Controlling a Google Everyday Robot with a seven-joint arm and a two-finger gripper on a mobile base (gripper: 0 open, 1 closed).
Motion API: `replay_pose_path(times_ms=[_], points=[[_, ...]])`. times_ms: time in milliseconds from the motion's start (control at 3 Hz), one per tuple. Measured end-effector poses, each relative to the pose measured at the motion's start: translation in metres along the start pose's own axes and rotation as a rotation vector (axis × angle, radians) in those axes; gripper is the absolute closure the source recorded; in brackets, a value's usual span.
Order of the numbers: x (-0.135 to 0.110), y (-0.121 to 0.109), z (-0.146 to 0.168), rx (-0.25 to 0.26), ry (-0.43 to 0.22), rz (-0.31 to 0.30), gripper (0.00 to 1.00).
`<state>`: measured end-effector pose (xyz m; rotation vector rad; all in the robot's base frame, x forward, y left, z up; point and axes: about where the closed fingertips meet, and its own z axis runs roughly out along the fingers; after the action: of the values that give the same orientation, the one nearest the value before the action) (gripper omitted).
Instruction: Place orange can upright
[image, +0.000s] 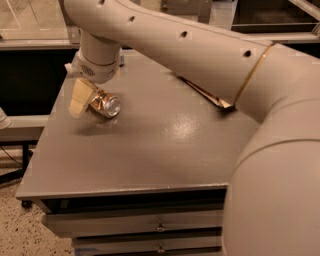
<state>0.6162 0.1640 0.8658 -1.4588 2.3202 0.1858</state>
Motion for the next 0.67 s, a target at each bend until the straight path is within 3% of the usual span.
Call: replay_pose_path(times_ms=[333,667], points=[[-0.013,0.000,0.019,0.006,0.044,-0.027,0.00],[-0.015,-0.003,0.032,0.018,0.090,-0.036,0.18]])
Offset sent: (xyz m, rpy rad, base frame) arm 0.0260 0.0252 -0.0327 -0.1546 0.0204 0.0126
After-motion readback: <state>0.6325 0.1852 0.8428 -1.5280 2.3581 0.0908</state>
